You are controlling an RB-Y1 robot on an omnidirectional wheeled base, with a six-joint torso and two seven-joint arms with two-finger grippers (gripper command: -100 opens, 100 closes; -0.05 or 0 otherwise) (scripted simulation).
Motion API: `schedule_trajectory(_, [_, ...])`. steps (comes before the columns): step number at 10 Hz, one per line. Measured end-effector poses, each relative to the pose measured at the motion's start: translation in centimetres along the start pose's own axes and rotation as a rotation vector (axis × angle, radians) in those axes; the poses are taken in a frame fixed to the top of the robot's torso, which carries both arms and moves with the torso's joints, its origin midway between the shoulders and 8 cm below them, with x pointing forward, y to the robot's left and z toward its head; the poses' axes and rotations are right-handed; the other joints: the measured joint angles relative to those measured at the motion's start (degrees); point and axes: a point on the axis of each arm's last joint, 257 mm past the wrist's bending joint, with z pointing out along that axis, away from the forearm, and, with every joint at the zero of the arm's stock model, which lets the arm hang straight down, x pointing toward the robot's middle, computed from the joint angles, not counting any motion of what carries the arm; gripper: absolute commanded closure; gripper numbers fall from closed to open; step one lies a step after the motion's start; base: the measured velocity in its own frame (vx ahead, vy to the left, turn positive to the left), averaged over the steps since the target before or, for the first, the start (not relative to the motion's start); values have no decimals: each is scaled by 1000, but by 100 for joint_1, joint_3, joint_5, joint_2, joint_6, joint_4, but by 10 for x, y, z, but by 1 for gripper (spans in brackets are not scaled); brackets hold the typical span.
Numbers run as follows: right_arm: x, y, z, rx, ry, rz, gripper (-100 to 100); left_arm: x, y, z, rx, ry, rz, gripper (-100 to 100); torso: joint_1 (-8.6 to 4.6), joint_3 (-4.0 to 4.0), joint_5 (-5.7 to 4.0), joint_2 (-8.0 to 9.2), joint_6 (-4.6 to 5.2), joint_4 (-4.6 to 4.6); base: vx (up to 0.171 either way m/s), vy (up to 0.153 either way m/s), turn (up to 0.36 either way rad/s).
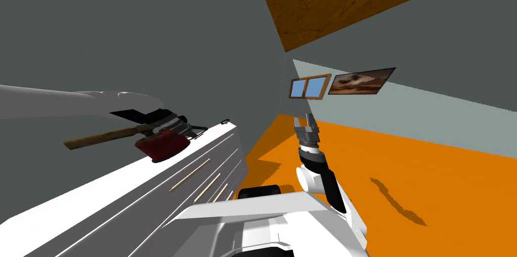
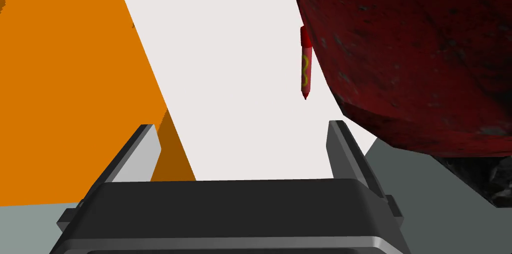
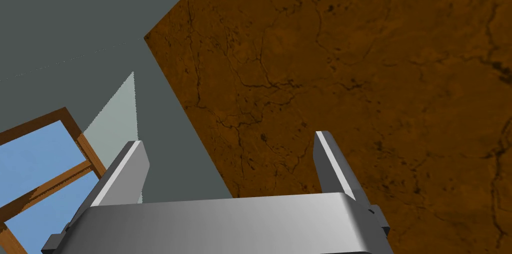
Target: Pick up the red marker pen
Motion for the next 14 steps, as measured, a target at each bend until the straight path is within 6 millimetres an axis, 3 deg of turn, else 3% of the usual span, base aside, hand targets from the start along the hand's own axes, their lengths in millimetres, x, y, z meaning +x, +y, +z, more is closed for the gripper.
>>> schedule_trajectory(4, [0,0,0,0,0,0,0,12,7,-4,-20,-5,-67,-100,-1,3,1,1,-10,3,-76,30,-151])
schedule_trajectory(5, [0,0,0,0,0,0,0,24,9,-1,-24,13,-86,-100,-3,-3,2,-10,-15,1,-96,26,-332])
schedule_trajectory(7, [0,0,0,0,0,0,0,23,13,-7,-40,-4,-119,-100,-1,3,1,2,-11,3,-87,27,-155])
schedule_trajectory(9, [0,0,0,0,0,0,0,40,17,-8,-48,22,-149,-100,-6,-11,0,-24,-16,-2,-48,11,-119])
schedule_trajectory(14, [0,0,0,0,0,0,0,52,27,-20,-91,-4,-236,-100,-3,6,0,6,-13,5,-94,19,-205])
